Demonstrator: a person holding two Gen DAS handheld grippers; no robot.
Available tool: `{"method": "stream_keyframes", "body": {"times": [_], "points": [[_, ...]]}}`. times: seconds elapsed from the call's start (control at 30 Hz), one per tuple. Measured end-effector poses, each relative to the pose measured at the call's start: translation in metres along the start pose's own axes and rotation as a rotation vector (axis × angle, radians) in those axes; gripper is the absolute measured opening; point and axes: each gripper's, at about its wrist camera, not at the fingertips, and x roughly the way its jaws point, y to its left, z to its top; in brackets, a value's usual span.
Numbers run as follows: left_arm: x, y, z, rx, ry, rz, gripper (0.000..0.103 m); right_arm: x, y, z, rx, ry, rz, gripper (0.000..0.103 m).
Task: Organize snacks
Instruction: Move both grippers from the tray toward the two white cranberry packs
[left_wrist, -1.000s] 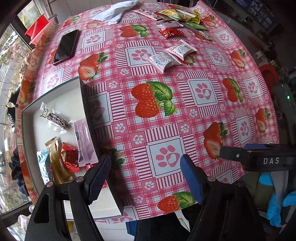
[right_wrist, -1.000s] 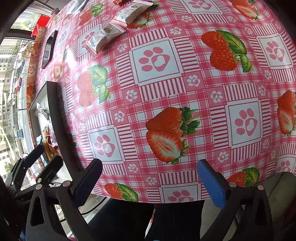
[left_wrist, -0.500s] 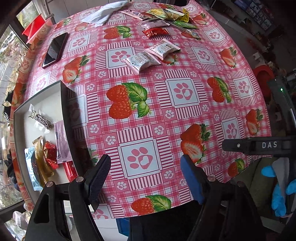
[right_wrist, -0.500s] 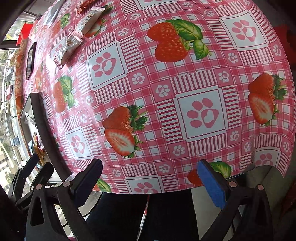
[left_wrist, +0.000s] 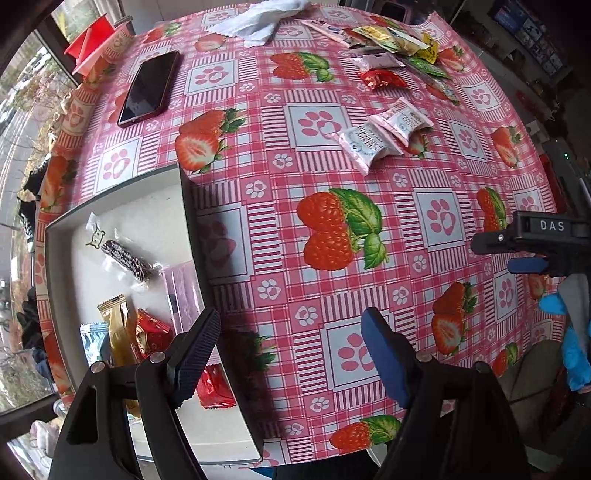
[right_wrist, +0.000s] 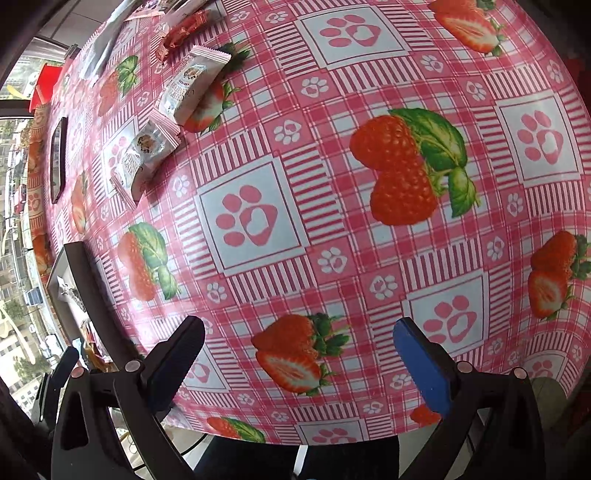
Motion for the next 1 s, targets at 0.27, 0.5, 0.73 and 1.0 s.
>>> {"method": "stream_keyframes", "body": {"times": [0.27,0.5,0.73,1.0], "points": [[0.006,-0.004,0.007,-0.02,0.033,0.033,0.081,-0.006,0.023,0.071,0.075,-0.013,0.047,0.103],[0.01,-0.016,0.01,-0.076,0.058,0.02,0.081,-0.006,0.053,0.146,0.129,-0.121,0.094,0.103],[0.014,-0.03,0.043,-0.037,0.032,0.037,0.081,0.01,0.08,0.161,-0.078,-0.117,-0.15,0.103],[0.038,-0.081,0.118,0.16,-0.052,0.032,0.082,0.001,0.011,0.149,-0.175,-0.103,-0.224,0.103]]}}
